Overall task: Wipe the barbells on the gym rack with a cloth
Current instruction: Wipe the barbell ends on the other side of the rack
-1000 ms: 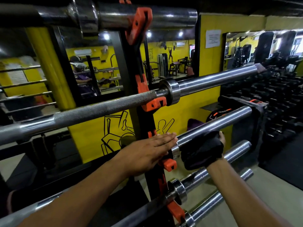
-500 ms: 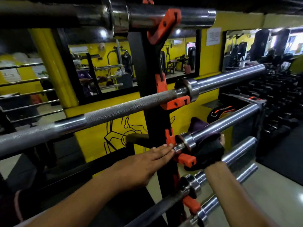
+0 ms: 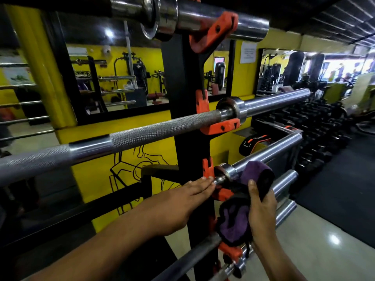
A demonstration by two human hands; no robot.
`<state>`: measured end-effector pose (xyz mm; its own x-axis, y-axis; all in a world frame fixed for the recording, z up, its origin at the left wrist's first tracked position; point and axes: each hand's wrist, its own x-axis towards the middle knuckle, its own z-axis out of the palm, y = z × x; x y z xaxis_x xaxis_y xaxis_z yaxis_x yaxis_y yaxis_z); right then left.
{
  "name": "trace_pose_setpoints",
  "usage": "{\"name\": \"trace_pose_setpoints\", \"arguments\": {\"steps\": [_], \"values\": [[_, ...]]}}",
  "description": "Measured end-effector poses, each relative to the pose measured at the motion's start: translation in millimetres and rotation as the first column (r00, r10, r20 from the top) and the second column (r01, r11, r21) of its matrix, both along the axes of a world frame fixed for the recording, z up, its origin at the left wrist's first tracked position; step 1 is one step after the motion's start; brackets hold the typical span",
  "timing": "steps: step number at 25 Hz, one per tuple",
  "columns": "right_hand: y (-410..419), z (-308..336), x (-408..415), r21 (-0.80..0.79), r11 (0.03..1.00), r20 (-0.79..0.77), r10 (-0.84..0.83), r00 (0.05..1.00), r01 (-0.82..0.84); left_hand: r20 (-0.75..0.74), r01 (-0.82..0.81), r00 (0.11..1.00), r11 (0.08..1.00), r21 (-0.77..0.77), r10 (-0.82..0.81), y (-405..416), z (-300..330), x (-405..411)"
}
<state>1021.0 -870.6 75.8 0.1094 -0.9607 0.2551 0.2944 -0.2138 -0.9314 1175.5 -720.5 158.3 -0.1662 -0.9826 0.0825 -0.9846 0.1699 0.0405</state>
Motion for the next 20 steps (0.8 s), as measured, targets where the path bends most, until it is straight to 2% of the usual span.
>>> {"name": "trace_pose_setpoints", "arguments": {"steps": [3,5,6,8,11,12,13,15,16,17,18,20], "values": [[3,5,-13,-0.084,0.993,-0.097,0.074,0.993,-0.082,0.009,-0.027,1.000,1.000,-0.006,0.027,0,1,2],[-2,7,-27,-0.088,0.970,-0.136,0.213,0.967,-0.226,0.001,-0.021,1.000,1.000,-0.001,0.021,0,2,2],[-6,10,-38,-0.124,0.952,-0.214,0.249,0.945,-0.279,-0.016,-0.017,1.000,1.000,0.007,0.017,1,5,0],[-15,29,-59,-0.225,0.927,-0.389,0.196,0.900,-0.299,-0.028,-0.024,0.999,0.999,0.039,0.026,0,8,-3],[-37,65,-56,-0.405,0.893,-0.449,-0.008,0.893,-0.196,-0.032,-0.044,0.998,0.998,0.034,0.045,0,8,-2],[-41,79,-43,-0.462,0.859,-0.504,-0.049,0.863,-0.221,-0.024,-0.045,0.999,0.999,0.022,0.046,-1,8,-1],[-45,88,-26,-0.498,0.814,-0.601,-0.074,0.796,-0.300,-0.010,-0.043,0.999,0.999,0.006,0.043,-1,6,0],[-47,98,3,-0.476,0.741,-0.819,-0.177,0.546,-0.474,-0.006,-0.057,0.998,0.998,0.003,0.057,-2,2,-1],[-45,103,12,-0.470,0.709,-0.868,-0.260,0.424,-0.526,-0.005,-0.070,0.998,0.998,0.010,0.070,-2,1,-1],[-46,106,15,-0.490,0.674,-0.870,-0.336,0.361,-0.553,0.002,-0.076,0.997,0.997,0.011,0.076,-2,1,-1],[-47,108,13,-0.515,0.640,-0.857,-0.371,0.358,-0.570,0.008,-0.083,0.997,0.996,0.014,0.083,-2,2,-1],[-50,102,-4,-0.560,0.582,-0.823,-0.307,0.479,-0.590,0.011,-0.096,0.995,0.995,0.018,0.096,-1,3,-2]]}}
